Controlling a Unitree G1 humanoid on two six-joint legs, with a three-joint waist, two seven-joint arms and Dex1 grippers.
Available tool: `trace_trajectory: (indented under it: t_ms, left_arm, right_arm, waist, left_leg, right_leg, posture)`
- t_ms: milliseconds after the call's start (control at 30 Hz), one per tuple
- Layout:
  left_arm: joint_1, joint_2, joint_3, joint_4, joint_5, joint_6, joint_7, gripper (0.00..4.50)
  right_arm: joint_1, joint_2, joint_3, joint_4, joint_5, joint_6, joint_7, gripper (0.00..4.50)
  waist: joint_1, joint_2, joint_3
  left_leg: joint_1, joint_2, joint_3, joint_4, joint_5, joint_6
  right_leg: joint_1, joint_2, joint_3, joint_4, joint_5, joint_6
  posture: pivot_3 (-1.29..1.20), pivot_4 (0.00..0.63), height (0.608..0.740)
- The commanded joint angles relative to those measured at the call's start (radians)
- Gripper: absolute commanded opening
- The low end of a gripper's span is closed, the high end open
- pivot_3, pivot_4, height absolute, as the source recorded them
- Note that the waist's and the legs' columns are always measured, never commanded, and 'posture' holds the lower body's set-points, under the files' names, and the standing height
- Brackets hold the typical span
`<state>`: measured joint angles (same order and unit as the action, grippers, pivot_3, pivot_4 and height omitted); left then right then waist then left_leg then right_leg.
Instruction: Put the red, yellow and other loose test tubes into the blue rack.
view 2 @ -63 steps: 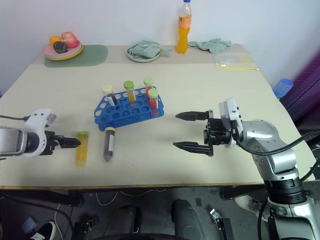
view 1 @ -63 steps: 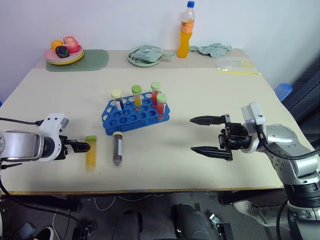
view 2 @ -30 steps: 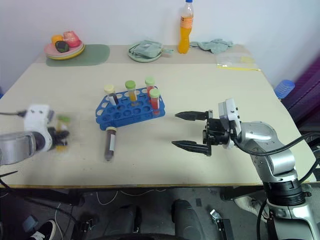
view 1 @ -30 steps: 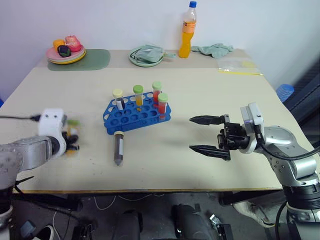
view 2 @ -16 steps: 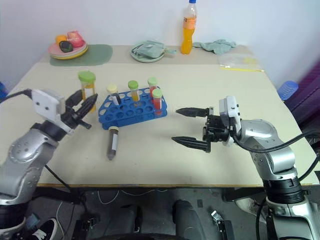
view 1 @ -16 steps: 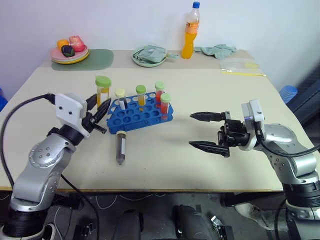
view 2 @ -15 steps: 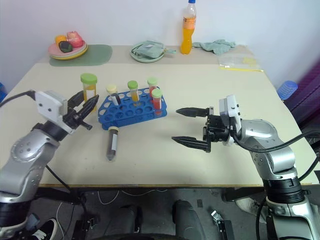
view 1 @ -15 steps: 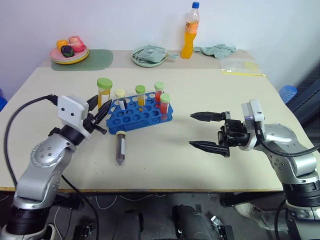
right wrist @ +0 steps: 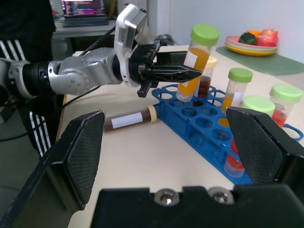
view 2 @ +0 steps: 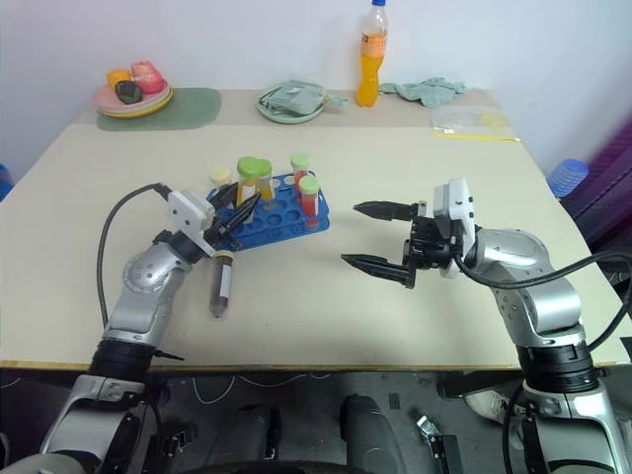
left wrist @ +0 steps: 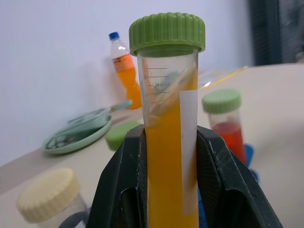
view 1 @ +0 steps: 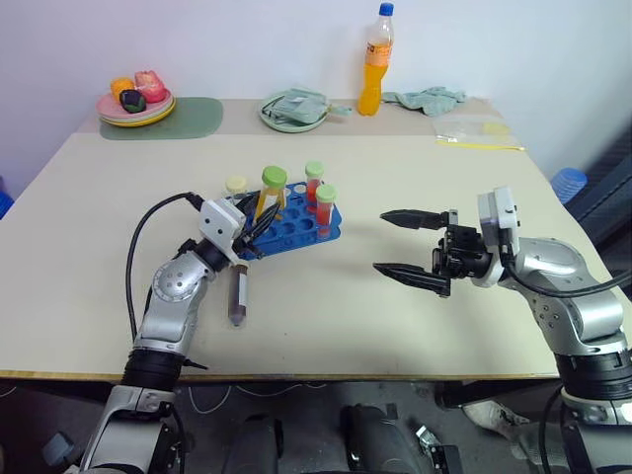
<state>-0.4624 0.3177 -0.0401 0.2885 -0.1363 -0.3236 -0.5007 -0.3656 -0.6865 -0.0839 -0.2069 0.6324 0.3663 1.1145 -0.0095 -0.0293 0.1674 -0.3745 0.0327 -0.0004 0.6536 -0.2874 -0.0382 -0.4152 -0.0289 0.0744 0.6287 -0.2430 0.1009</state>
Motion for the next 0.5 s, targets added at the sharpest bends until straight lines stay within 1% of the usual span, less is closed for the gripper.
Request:
trace_trajectory:
  t_ms: [33, 167, 300, 400, 500]
  left_arm:
    - [-0.079, -0.024, 0.015, 0.073, 0.058, -0.073, 0.068, 0.84]
    - [-0.120, -0.057, 0.020, 0.168, 0.036, -0.094, 0.047, 0.84]
    - [-0.145, -0.101, 0.001, 0.248, 0.059, -0.134, 0.032, 0.84]
    - [-0.131, -0.117, -0.006, 0.244, 0.016, -0.121, -0.051, 0.84]
    - [-0.111, -0.115, -0.003, 0.245, 0.000, -0.123, -0.099, 0.84]
  right_arm:
    - [0.004, -0.014, -0.043, -0.051, 0.015, 0.001, -0.019, 4.50]
    - [0.010, -0.019, -0.049, -0.055, 0.012, -0.002, -0.018, 4.50]
    - [-0.002, -0.016, -0.050, -0.047, 0.005, -0.008, -0.029, 4.50]
    - [0.000, -0.024, -0.054, -0.046, 0.006, -0.007, -0.026, 4.50]
    - [0.010, -0.037, -0.059, -0.056, 0.012, -0.006, -0.014, 4.50]
  waist:
    - [0.000, 0.000, 0.000]
    - [-0.004, 0.000, 0.000]
    - [-0.003, 0.000, 0.000]
    - [-0.003, 0.000, 0.000]
    - [-0.004, 0.000, 0.000]
  left_leg:
    - [0.000, 0.000, -0.001, 0.001, 0.000, 0.000]
    - [0.000, 0.000, -0.001, 0.001, 0.000, 0.000]
    - [0.000, 0.000, -0.001, 0.001, 0.000, 0.000]
    - [0.000, 0.000, -0.001, 0.001, 0.000, 0.000]
    - [0.000, 0.000, -0.001, 0.001, 0.000, 0.000]
  right_leg:
    - [0.001, 0.000, 0.000, 0.000, 0.000, 0.000]
    - [0.001, 0.000, 0.000, -0.001, 0.000, 0.001]
    - [0.001, 0.000, 0.000, -0.001, 0.000, 0.001]
    - [0.001, 0.000, 0.000, -0.001, 0.000, 0.001]
    - [0.001, 0.000, 0.000, -0.001, 0.000, 0.001]
  posture:
    - [0.00, 0.150, 0.740]
    - [0.00, 0.150, 0.740]
    - [0.00, 0.150, 0.740]
    - [0.00, 0.150, 0.740]
    - [0.00, 0.150, 0.740]
